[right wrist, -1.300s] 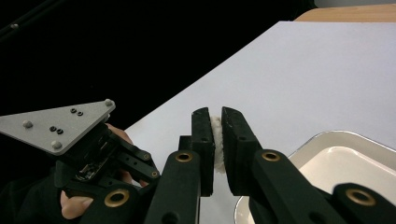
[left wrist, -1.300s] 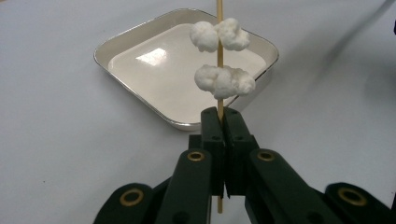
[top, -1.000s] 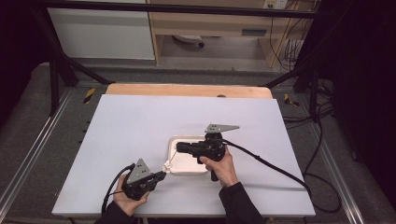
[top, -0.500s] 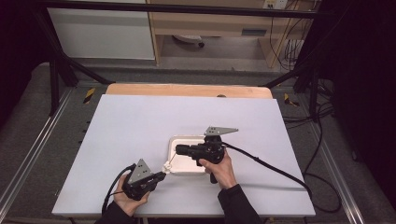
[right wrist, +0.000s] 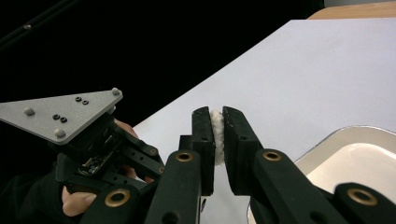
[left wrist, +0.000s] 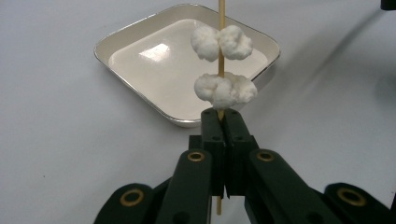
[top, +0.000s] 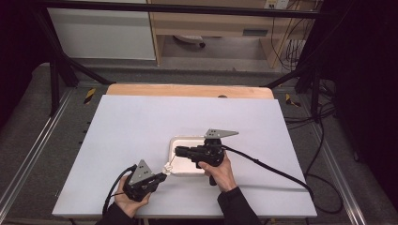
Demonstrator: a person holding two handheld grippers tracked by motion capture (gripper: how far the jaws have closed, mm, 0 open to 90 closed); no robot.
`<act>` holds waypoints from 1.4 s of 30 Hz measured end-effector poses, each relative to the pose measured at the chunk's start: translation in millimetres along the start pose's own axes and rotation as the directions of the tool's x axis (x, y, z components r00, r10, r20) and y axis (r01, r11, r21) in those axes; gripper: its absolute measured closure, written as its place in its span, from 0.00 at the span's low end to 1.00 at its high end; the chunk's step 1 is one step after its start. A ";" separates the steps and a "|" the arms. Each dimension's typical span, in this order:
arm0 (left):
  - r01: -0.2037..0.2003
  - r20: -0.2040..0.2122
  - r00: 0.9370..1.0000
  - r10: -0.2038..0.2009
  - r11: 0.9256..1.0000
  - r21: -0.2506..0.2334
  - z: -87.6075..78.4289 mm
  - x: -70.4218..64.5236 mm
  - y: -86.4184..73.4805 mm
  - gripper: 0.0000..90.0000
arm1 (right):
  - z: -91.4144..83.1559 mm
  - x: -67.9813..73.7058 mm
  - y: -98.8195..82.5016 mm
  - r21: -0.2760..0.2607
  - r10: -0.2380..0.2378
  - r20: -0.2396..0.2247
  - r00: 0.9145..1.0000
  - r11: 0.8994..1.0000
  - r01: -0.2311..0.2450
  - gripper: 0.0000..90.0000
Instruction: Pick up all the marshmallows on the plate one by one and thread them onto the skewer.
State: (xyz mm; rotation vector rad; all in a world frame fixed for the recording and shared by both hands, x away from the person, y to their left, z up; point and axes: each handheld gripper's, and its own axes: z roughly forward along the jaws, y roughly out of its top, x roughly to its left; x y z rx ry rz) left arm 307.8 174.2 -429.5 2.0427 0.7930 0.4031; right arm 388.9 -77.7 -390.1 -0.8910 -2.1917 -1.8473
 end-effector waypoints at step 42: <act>-0.012 -0.018 1.000 0.013 0.999 0.033 2.1 -1.5 -0.1 0.99 | 8.1 0.8 -14.8 -0.011 -0.009 -0.013 1.000 1.000 0.009 0.93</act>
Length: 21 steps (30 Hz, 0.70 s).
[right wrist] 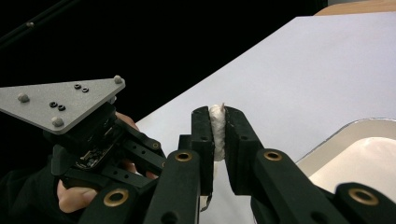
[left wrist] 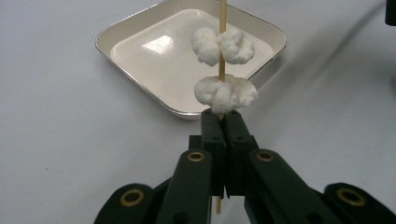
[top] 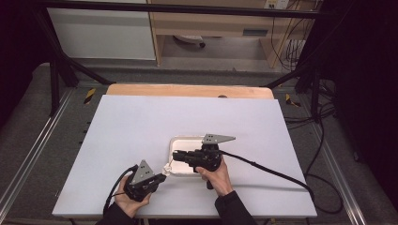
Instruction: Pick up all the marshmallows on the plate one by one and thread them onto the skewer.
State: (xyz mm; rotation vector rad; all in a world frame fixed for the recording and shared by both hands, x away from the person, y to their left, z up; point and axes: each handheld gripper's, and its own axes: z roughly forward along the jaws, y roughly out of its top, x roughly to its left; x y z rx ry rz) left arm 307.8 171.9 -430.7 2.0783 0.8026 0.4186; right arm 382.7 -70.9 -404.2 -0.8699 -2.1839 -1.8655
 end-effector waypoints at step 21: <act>-0.001 0.004 1.000 0.001 1.000 0.015 1.7 -0.1 0.1 0.99 | 2.6 -1.1 -4.1 0.012 0.002 -0.008 1.000 1.000 -0.002 0.94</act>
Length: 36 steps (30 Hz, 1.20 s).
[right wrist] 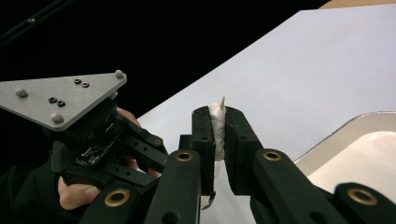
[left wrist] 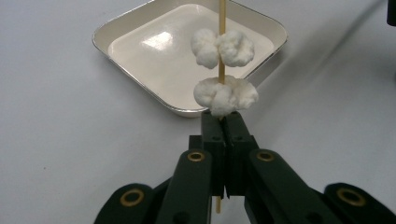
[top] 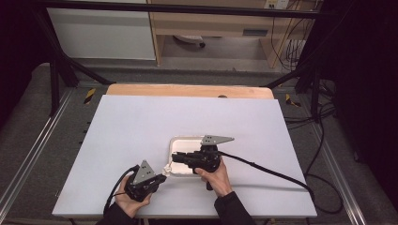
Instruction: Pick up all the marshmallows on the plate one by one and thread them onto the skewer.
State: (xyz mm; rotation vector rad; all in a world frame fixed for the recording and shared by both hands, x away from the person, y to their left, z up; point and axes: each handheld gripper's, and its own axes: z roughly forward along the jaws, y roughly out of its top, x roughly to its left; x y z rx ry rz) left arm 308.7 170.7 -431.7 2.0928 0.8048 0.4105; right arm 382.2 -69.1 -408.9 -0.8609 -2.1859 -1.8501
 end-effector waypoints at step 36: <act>0.007 0.003 1.000 -0.007 1.000 0.009 1.5 0.5 0.5 0.99 | 6.2 -0.4 -9.1 0.016 0.009 -0.009 1.000 1.000 -0.009 0.94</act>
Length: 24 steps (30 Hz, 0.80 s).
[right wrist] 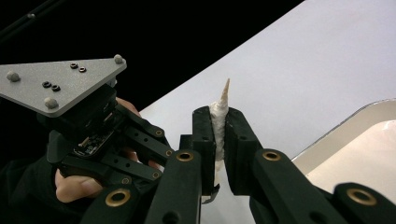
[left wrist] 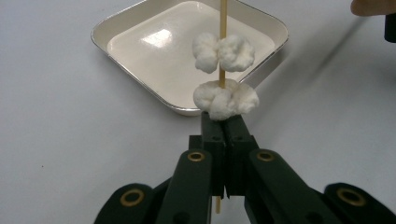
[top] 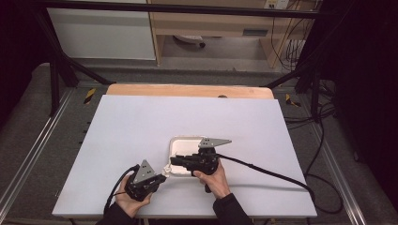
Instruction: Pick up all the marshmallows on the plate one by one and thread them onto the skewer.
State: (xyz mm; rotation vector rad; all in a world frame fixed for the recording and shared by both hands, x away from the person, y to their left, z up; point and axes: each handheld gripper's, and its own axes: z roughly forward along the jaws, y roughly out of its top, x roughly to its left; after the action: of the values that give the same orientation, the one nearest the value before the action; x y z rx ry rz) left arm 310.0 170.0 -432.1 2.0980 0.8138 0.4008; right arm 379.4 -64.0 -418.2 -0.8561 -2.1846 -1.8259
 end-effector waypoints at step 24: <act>0.021 0.011 1.000 -0.021 0.997 -0.073 -9.0 3.2 7.3 0.99 | 11.9 1.9 -5.3 0.056 0.004 -0.022 1.000 0.998 -0.003 0.92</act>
State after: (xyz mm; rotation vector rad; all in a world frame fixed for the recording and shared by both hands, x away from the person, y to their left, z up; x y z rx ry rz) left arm 310.6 174.2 -420.9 2.0204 0.8028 0.4024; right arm 377.7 -52.6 -424.6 -0.8236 -2.2083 -1.7549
